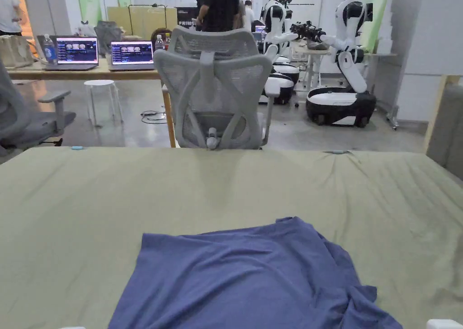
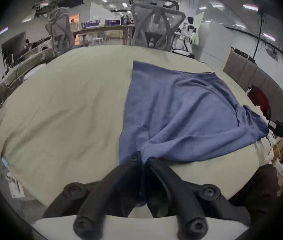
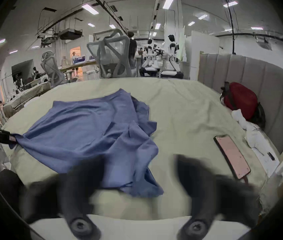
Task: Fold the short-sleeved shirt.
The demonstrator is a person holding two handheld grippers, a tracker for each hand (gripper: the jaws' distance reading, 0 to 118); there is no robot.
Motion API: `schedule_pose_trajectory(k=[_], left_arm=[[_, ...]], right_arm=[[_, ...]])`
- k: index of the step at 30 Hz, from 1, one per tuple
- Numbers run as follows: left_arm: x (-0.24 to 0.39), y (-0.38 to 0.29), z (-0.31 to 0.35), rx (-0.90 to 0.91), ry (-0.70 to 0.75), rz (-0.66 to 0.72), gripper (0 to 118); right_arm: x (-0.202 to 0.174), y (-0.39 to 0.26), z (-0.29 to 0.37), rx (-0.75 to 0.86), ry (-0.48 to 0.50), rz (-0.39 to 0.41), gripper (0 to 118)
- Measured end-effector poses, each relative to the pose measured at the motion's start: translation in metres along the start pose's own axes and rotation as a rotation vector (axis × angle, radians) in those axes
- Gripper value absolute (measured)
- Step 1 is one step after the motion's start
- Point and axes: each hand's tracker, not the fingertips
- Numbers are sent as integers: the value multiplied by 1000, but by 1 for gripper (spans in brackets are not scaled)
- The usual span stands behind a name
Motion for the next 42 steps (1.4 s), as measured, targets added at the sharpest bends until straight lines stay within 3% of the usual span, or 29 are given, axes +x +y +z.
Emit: schedule_pose_trajectory(k=[4, 6, 7, 9, 10, 12, 15, 20, 25, 31, 35, 36, 38, 39, 40, 42], left_arm=[[4, 5, 4, -1, 3, -21, 1], [4, 5, 4, -6, 5, -23, 1], [4, 5, 4, -7, 6, -24, 1], [4, 5, 5, -14, 3, -28, 1], [6, 7, 6, -19, 1, -26, 1], [6, 11, 10, -26, -4, -25, 0], [8, 30, 22, -21, -8, -18, 0], [14, 86, 17, 24, -11, -40, 0], [14, 143, -41, -21, 15, -52, 0], [7, 162, -124, -160, 47, 32, 0], [5, 156, -132, -140, 50, 34, 2], [7, 155, -123, -89, 53, 34, 11], [14, 148, -102, 22, 83, -8, 66], [21, 144, -89, 70, 84, -23, 85], [30, 140, -77, 136, 84, -30, 97], [50, 128, -55, 247, 73, -65, 97]], right_arm=[[0, -10, -26, -38, -25, 35, 108], [7, -14, -40, -54, -3, 6, 105], [11, -15, -45, -76, 20, -32, 86], [14, -6, -42, -103, 98, -95, 23], [16, -5, -40, -99, 143, -133, 7], [22, -10, -44, -39, 103, -102, 7], [27, 6, -37, 5, 111, -106, 6], [9, 73, -32, 37, 94, -42, 6], [8, 119, -92, -4, 12, 21, 6], [7, 122, -172, -113, -36, 14, 6], [10, 116, -171, -99, -27, 7, 7], [6, 117, -160, -66, -18, 2, 17], [0, 119, -135, -40, -8, 4, 81], [-5, 118, -124, -9, 18, 11, 100], [-15, 118, -111, 36, 21, 14, 110], [-33, 115, -89, 94, 32, 35, 110]])
